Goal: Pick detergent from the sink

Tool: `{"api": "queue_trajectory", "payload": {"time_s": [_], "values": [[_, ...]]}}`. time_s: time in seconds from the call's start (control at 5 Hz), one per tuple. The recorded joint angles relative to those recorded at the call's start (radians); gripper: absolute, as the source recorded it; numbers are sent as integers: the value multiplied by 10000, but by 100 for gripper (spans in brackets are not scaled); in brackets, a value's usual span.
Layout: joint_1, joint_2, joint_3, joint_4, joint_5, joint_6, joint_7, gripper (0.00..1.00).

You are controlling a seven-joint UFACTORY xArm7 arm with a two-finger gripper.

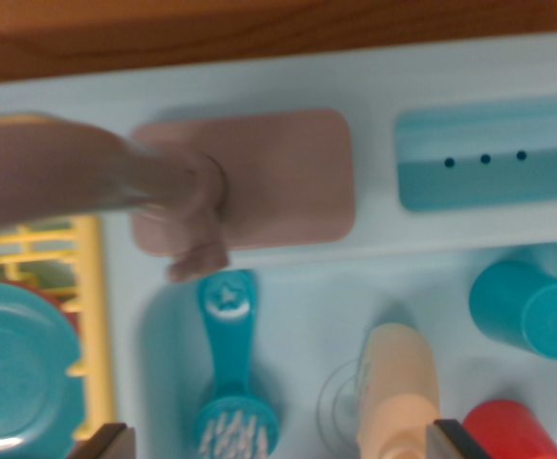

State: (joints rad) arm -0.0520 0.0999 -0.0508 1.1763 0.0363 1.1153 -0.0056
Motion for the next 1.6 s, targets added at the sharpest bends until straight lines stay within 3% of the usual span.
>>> {"api": "queue_trajectory", "payload": {"time_s": [0.2,0.4,0.6,0.8,1.0,1.2,1.4,1.6], "values": [[-41,68,-45,-398,2,-465,-49,0],[-41,68,-45,-398,2,-465,-49,0],[-82,134,-89,-788,4,-921,-97,0],[-82,134,-89,-788,4,-921,-97,0],[-120,197,-131,-1157,6,-1352,-142,0],[-120,197,-131,-1157,6,-1352,-142,0],[-156,256,-170,-1503,8,-1755,-185,0],[-156,256,-170,-1503,8,-1755,-185,0]]}}
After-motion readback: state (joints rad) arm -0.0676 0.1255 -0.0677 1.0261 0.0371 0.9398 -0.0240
